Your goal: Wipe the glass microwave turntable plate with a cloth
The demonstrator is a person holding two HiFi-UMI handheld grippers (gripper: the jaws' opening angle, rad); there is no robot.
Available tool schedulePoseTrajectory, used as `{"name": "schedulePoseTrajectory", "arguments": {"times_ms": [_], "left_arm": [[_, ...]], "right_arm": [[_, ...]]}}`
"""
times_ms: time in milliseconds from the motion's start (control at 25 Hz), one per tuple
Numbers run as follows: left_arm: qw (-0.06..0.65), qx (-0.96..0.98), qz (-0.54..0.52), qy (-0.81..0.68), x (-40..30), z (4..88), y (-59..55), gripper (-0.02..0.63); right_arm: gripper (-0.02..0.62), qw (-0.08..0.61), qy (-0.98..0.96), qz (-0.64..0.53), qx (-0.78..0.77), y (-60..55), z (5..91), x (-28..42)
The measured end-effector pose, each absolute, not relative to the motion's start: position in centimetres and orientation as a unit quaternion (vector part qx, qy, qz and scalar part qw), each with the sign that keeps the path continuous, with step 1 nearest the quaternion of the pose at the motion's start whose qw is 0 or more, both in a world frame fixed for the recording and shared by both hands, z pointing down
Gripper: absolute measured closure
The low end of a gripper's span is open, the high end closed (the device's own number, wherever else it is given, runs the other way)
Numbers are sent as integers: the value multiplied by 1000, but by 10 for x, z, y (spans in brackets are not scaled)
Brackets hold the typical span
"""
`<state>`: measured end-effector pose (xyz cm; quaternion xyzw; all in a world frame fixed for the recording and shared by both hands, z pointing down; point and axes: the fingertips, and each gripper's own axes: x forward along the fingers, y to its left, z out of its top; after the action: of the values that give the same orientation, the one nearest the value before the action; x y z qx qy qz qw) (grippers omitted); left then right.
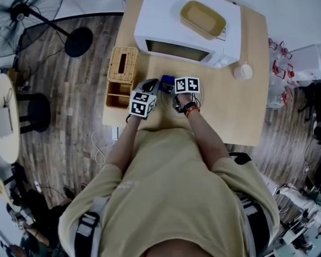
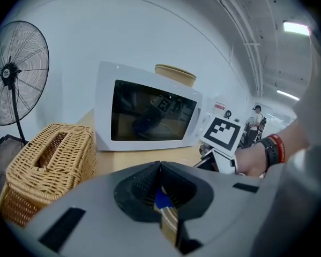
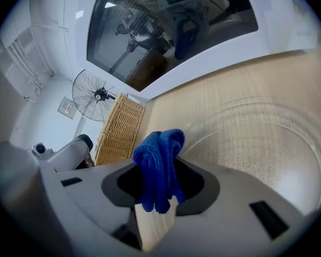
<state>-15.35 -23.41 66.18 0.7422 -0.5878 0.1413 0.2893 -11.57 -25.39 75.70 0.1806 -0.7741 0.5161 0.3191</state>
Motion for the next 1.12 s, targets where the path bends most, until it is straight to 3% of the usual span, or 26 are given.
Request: {"name": "schedulePoseTrajectory", "arguments": {"times_ms": [1120], "left_arm": [[297,757,152,-562,-122,663,-238,586]], "right_arm": [[449,393,-729,517,215,-263,763,-63]]}}
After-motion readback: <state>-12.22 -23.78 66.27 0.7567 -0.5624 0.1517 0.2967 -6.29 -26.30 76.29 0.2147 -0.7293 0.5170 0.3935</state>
